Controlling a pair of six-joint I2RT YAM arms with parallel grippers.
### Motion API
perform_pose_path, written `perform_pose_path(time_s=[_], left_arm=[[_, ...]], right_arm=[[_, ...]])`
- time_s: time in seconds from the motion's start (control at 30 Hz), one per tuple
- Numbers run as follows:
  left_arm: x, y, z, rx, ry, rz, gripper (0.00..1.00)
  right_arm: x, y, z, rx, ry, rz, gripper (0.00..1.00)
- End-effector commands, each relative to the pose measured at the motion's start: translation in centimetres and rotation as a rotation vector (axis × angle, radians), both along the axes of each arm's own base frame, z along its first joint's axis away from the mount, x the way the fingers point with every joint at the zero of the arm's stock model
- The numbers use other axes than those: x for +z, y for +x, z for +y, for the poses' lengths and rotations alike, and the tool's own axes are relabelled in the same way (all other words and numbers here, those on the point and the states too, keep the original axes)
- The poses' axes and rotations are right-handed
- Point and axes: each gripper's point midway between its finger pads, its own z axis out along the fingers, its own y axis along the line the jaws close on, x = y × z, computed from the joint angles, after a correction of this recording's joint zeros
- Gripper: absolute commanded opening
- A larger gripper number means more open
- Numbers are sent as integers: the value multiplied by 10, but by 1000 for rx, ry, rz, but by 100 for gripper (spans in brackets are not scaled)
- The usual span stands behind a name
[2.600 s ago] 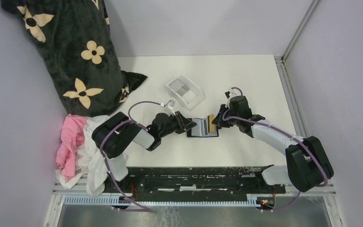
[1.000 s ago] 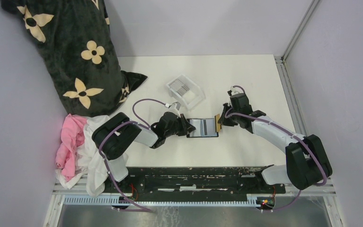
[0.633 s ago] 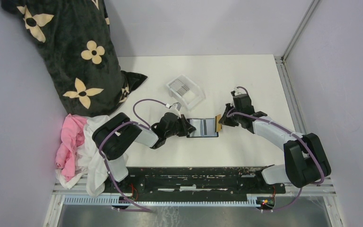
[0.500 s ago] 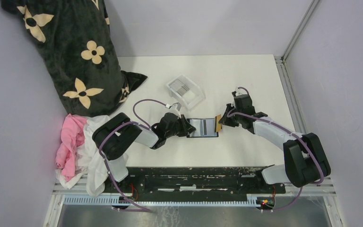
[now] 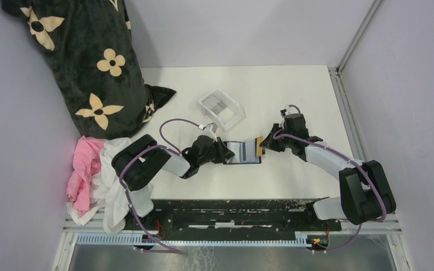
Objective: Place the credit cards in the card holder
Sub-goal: Turn over the card slot in the card holder.
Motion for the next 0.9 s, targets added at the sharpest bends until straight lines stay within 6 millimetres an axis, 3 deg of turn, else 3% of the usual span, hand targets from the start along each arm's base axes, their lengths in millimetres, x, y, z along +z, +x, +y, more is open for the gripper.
perform_pose_path(time_s=[0.0,0.33,0.73,0.87], left_arm=[[-26,-7,12,-20,113,-6,15],[-31,-11,10,-33,128,-1,13],[-34,-16,15,-39,170,2,10],[-28,-16,22,-11,180,-6,14]], right_arm=[[30,9,14,20,97,-81,1],[41,6,20,43,118,-97,1],[43,5,57,120,116,-107,1],[41,4,66,143,99,-110,1]])
